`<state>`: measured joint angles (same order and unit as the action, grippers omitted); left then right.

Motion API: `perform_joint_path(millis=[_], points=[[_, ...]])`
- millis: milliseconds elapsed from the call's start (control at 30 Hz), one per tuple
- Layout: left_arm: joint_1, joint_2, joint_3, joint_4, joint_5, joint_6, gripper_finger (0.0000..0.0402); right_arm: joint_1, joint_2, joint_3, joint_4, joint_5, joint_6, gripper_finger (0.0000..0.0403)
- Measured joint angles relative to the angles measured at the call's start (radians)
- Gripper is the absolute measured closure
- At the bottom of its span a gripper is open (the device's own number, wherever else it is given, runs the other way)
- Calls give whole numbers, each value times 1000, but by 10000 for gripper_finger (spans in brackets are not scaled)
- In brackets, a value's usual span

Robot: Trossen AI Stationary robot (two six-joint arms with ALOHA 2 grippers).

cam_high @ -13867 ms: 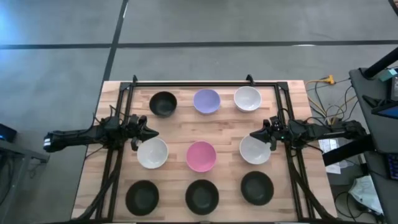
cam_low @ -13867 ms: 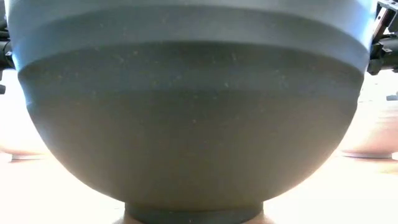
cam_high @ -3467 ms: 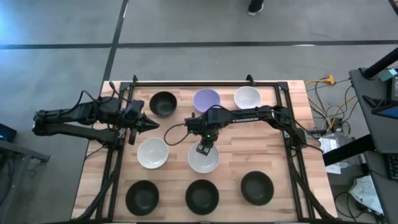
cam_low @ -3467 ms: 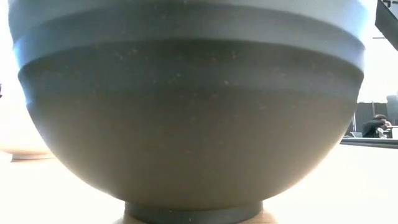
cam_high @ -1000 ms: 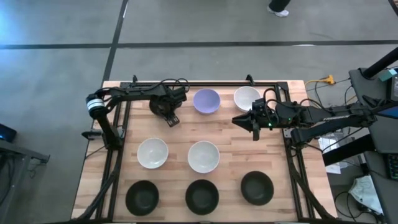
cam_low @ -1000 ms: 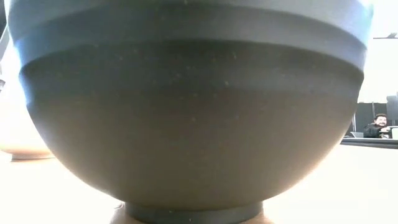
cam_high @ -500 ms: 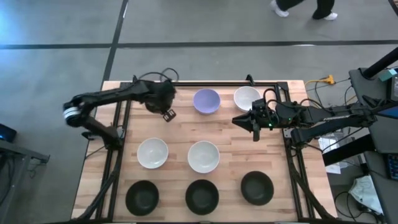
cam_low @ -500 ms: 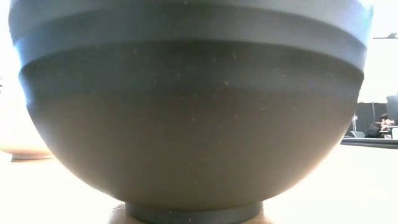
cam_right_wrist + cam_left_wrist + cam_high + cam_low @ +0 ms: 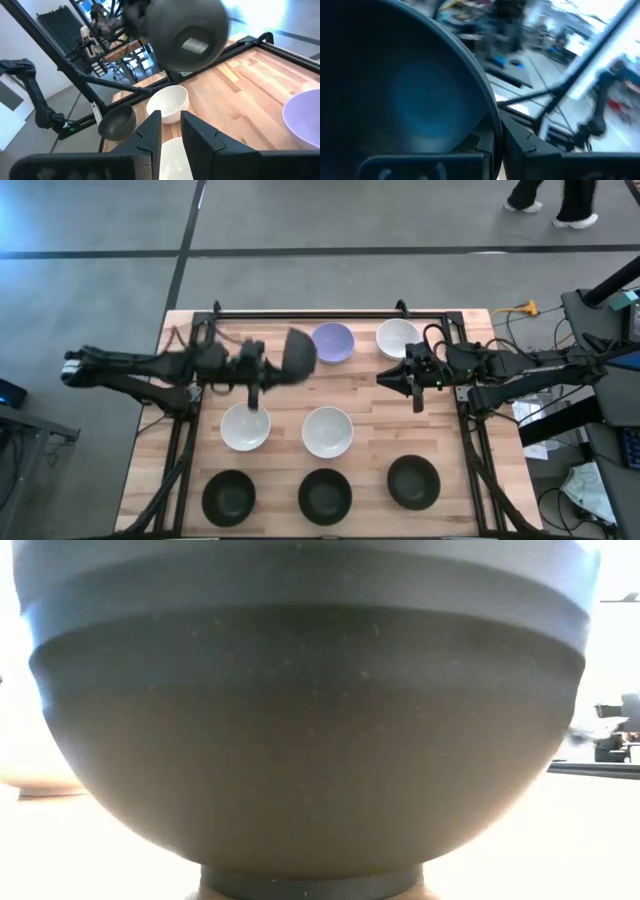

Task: Nest bowls inside each other
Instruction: Stack the top left black bowl on top of the bottom right white bowl

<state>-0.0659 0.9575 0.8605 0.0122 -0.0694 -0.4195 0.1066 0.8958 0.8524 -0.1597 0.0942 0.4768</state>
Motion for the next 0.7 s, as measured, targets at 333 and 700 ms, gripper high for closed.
perform_joint_path(millis=[333,700], points=[[-288,211,141,-108,-203,242,401,0,-104,0,-110,-1,-10,333],[-291,635,716,-855,-96,498,401,0,-181,0,-191,-1,-9,333]])
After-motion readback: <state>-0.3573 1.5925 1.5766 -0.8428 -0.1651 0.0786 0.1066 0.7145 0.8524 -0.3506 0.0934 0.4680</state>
